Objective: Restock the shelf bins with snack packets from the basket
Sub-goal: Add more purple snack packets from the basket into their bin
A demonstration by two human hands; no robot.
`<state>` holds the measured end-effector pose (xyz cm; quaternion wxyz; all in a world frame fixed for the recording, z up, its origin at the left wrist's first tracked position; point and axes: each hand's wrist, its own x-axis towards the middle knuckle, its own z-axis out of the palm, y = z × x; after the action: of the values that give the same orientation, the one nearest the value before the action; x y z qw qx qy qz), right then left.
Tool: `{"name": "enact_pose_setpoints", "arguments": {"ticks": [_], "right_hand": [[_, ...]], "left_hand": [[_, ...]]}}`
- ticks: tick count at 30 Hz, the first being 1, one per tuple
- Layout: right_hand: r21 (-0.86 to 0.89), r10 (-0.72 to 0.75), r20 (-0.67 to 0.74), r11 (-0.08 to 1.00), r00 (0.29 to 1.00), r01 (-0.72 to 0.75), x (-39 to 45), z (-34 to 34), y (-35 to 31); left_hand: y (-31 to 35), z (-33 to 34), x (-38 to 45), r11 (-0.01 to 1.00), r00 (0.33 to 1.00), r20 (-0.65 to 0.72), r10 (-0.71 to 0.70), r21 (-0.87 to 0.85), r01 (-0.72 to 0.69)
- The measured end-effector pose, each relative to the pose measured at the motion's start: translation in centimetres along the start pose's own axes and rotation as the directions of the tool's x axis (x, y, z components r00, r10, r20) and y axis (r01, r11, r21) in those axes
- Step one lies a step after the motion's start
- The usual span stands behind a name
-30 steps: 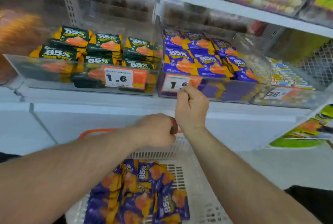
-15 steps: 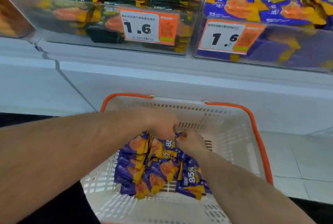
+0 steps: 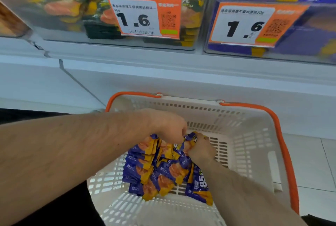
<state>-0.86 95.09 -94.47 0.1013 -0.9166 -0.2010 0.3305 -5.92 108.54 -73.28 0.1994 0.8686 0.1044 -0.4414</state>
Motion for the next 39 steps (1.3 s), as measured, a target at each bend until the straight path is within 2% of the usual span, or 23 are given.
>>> {"name": "enact_pose_setpoints", "arguments": {"ticks": [6, 7, 11, 15, 19, 21, 23, 26, 28, 31, 33, 36, 37, 39], "right_hand": [[-0.225, 0.009, 0.034, 0.974, 0.999, -0.001, -1.4, 2.0, 0.5], [-0.196, -0.003, 0.027, 0.981, 1.0, 0.008, -1.5, 2.5, 0.6], [0.209, -0.006, 0.085, 0.978, 0.996, -0.012, -2.0, 0.9, 0.9], [0.258, -0.052, 0.083, 0.966, 0.995, 0.029, -2.9, -5.2, 0.9], [0.264, -0.08, 0.026, 0.962, 0.996, 0.071, -5.1, -12.1, 0.2], [0.317, -0.108, -0.006, 0.943, 0.994, 0.105, -6.6, -14.9, -0.7], [0.429, -0.136, -0.024, 0.893, 0.99, 0.133, -8.3, -16.8, -1.5], [0.563, -0.164, -0.058, 0.809, 0.985, 0.168, -10.0, -19.0, -2.3], [0.619, -0.184, -0.065, 0.763, 0.981, 0.185, -10.9, -20.1, -2.6], [0.643, -0.19, -0.073, 0.742, 0.979, 0.191, -12.1, -21.8, -3.2], [0.626, -0.181, -0.14, 0.745, 0.973, 0.229, -12.8, -22.6, -3.7], [0.362, -0.204, -0.395, 0.862, 0.896, 0.356, -13.7, -23.5, -4.6], [0.234, -0.252, -0.488, 0.885, 0.836, 0.403, -14.1, -23.8, -4.7], [-0.023, -0.42, -0.637, 0.848, 0.646, 0.529, -15.4, -24.5, -5.2]], "left_hand": [[-0.2, 0.4, -1.0, 1.0, 0.999, -0.039, 0.017, -0.007, -0.018], [-0.3, 0.6, -1.2, 1.0, 0.999, -0.037, 0.019, 0.005, -0.019], [-1.3, 0.7, -1.3, 1.0, 0.999, -0.034, 0.01, 0.02, -0.01], [-1.7, -0.1, -1.7, 1.0, 0.996, -0.088, -0.009, 0.02, 0.011], [-1.8, -0.7, -2.1, 0.994, 0.971, -0.237, -0.033, 0.09, 0.056], [-1.9, -1.0, -2.3, 0.997, 0.953, -0.301, -0.046, 0.052, 0.064], [-1.7, -1.3, -2.7, 0.994, 0.923, -0.383, -0.042, -0.114, -0.002], [-1.1, -1.7, -3.6, 0.9, 0.847, -0.531, -0.002, -0.369, -0.23], [-1.0, -2.0, -4.1, 0.869, 0.8, -0.598, 0.047, -0.37, -0.328], [-0.6, -2.6, -5.1, 0.847, 0.769, -0.626, 0.131, -0.333, -0.415], [-0.2, -3.3, -6.1, 0.819, 0.747, -0.649, 0.144, -0.345, -0.458], [0.5, -4.8, -8.3, 0.738, 0.692, -0.711, 0.122, -0.401, -0.543], [0.8, -5.3, -8.9, 0.714, 0.67, -0.734, 0.11, -0.411, -0.567], [1.4, -6.1, -10.0, 0.679, 0.617, -0.782, 0.09, -0.405, -0.612]]}}
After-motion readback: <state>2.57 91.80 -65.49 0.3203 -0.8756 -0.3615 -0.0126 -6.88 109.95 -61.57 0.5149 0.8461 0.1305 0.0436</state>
